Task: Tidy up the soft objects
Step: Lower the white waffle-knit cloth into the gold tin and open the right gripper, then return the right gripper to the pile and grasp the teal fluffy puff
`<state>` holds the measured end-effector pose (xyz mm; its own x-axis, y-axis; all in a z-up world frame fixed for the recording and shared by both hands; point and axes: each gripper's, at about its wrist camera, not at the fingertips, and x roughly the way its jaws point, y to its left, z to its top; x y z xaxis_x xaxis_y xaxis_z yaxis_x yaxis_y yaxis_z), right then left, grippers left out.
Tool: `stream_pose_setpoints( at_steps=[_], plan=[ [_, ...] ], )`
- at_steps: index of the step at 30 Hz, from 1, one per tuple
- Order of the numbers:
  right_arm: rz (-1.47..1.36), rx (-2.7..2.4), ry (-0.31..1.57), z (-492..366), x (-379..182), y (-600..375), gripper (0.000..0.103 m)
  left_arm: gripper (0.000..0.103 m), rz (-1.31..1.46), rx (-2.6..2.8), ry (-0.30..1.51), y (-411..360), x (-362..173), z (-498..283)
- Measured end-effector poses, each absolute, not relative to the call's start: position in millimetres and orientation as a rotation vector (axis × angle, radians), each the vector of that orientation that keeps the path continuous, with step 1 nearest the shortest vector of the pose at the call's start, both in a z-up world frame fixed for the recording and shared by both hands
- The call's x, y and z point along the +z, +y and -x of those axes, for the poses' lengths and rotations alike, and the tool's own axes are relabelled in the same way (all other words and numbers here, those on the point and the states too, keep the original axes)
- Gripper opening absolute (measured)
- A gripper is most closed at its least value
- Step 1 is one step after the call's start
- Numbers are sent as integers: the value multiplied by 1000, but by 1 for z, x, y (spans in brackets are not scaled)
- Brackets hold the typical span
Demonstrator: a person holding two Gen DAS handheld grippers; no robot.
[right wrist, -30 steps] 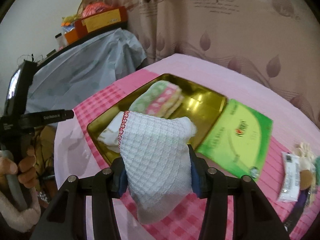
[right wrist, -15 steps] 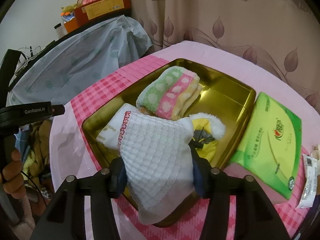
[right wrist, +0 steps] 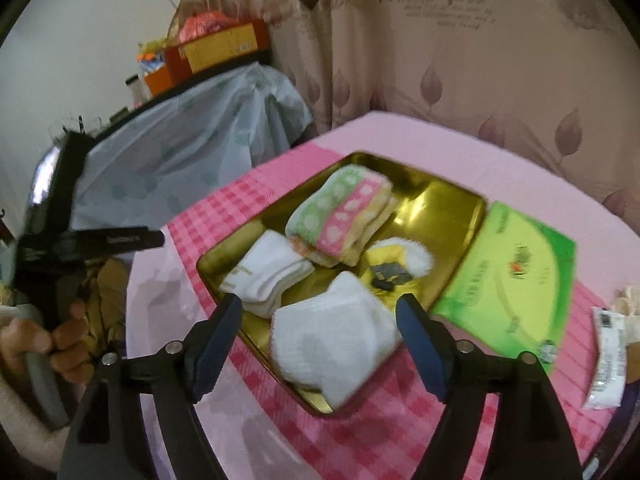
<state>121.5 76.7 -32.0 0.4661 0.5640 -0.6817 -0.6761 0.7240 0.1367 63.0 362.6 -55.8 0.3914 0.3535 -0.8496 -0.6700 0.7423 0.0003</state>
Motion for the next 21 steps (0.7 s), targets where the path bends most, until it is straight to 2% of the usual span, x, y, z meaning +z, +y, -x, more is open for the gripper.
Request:
stream_pose_setpoints(
  at_steps=[7, 13, 21],
  plan=[
    [133, 606, 721, -130, -13, -9, 77, 44, 360, 668, 968, 361, -55, -63],
    [109, 321, 712, -176, -3, -118, 77, 44, 335, 659, 944, 356, -52, -63],
    [60, 96, 788, -238, -31, -213, 77, 44, 287, 643, 887, 348, -44, -65]
  ],
)
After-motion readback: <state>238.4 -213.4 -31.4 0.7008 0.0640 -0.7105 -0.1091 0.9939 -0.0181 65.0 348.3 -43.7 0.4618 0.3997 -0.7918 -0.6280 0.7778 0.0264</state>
